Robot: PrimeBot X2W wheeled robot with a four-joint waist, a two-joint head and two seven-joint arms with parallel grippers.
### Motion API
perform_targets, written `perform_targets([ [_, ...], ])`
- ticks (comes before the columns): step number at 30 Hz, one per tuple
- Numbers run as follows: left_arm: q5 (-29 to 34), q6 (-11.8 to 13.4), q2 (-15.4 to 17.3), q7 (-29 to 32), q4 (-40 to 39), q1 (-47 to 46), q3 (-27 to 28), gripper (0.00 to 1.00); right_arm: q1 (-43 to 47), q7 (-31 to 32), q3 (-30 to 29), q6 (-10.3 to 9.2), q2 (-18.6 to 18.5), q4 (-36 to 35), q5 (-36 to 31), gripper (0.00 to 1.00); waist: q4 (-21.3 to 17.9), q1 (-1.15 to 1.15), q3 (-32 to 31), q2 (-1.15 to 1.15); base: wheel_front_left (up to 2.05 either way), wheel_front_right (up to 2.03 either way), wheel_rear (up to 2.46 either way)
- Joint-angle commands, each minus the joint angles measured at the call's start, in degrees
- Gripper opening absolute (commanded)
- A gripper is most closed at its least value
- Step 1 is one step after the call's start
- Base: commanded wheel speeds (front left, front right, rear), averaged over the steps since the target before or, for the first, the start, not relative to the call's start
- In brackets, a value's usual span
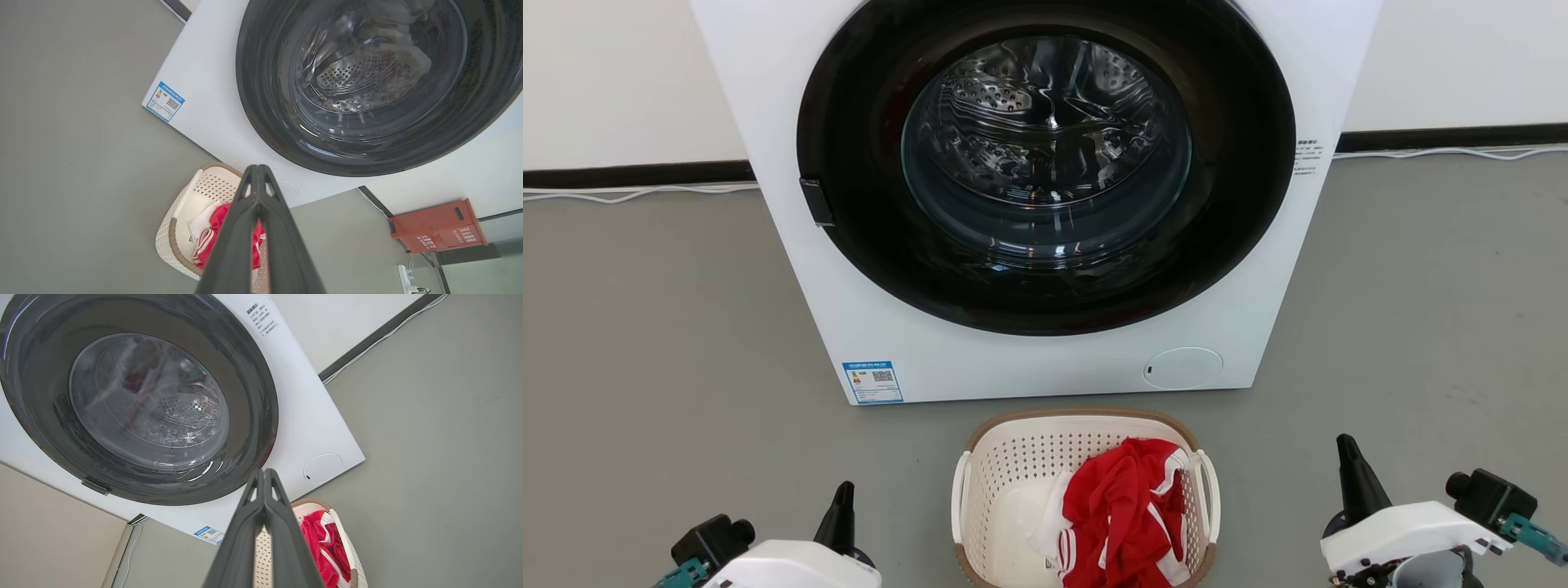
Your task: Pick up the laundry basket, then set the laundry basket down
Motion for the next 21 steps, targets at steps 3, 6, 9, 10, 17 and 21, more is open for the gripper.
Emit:
perform_targets([
  [3,-2.5,-0.74,0.23,0.48,-2.27,-2.22,1.63,0.0,-0.97,0.88,0.21,0.18,-0.2,-2.52,3.14,0.0,0.08,-0.01,0.08,0.0,0.0,0.0,0.0],
  [6,-4.1,-1.0,0.18,0.98,-2.7,-2.23,2.06,0.0,-0.89,1.38,0.05,0.19,-0.2,-3.06,5.3,0.0,0.16,-0.01,0.16,0.0,0.0,0.0,0.0],
  [9,-6.25,-1.35,0.13,1.64,-3.28,-2.24,2.63,0.0,-0.78,2.04,-0.16,0.2,-0.2,-3.78,8.19,0.0,0.27,-0.01,0.26,0.0,0.0,0.0,0.0],
  [10,-6.78,-1.44,0.11,1.81,-3.42,-2.24,2.78,0.0,-0.76,2.21,-0.21,0.2,-0.2,-3.96,8.91,0.0,0.29,-0.01,0.29,0.0,0.0,0.0,0.0],
  [17,-10.51,-2.04,0.02,2.96,-4.42,-2.26,3.78,0.0,-0.57,3.36,-0.58,0.23,-0.21,-5.21,13.94,0.0,0.48,-0.01,0.47,0.0,0.0,0.0,0.0],
  [21,-12.66,-2.39,-0.04,3.62,-5.0,-2.27,4.36,0.0,-0.47,4.02,-0.79,0.24,-0.21,-5.93,16.83,0.0,0.58,-0.01,0.58,0.0,0.0,0.0,0.0],
])
